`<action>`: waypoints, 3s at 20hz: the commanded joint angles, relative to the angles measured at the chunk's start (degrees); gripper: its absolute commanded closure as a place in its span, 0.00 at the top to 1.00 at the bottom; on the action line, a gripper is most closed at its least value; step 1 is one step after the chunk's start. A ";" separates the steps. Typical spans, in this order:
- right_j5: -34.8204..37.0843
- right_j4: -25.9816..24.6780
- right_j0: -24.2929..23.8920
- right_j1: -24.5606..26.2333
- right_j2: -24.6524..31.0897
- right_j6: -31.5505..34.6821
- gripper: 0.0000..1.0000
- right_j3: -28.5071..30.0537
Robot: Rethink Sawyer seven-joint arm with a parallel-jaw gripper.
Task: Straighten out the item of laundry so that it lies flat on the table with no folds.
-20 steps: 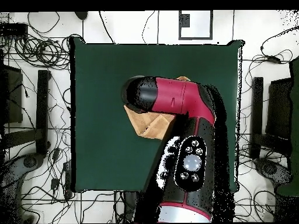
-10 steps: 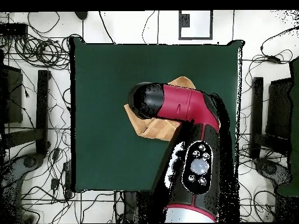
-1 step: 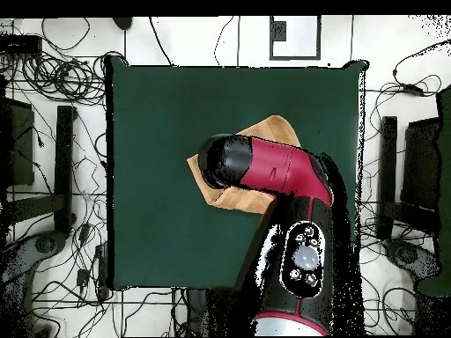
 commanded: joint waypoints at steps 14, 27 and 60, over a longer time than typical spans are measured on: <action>-7.12 7.97 3.68 5.70 7.08 10.23 1.00 6.97; -5.14 9.41 4.25 6.57 6.25 8.68 1.00 5.78; -12.92 9.42 5.45 6.12 3.39 7.92 1.00 11.60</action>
